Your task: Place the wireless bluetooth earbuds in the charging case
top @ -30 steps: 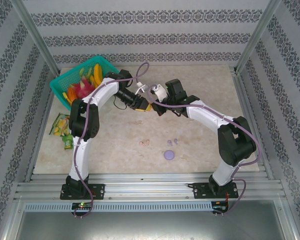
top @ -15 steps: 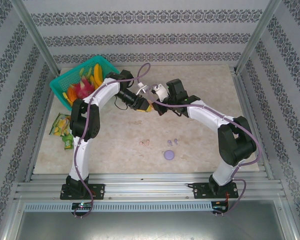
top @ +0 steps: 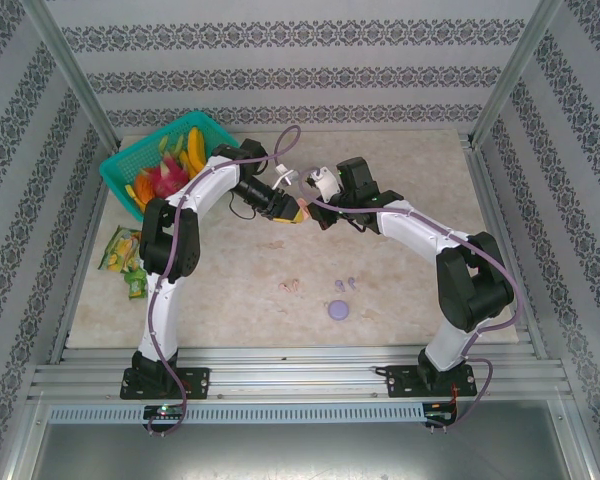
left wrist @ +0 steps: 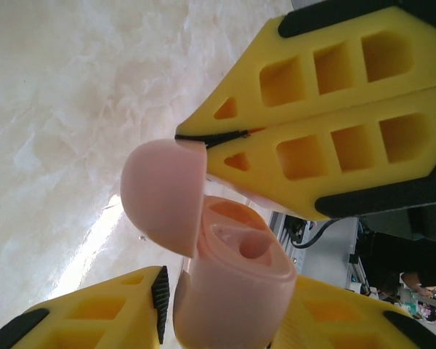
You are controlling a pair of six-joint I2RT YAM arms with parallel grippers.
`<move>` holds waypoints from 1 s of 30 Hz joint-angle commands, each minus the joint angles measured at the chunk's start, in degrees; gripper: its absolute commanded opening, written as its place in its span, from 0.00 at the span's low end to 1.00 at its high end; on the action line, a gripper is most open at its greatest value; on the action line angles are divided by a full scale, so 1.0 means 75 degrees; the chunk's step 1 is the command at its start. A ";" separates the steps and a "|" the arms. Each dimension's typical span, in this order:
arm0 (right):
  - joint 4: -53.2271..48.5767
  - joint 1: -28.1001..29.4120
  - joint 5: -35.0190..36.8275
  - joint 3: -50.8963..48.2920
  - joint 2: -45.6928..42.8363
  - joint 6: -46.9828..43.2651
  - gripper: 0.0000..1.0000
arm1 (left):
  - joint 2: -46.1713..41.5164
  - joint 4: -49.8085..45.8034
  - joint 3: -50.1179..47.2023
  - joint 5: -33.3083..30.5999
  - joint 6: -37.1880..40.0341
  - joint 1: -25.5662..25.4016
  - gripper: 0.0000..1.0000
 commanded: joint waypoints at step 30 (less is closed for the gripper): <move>0.0444 -0.0451 0.0029 -0.0447 -0.0558 0.1518 0.68 | -0.0140 0.0642 0.0217 -0.0060 -0.0353 -0.0015 0.15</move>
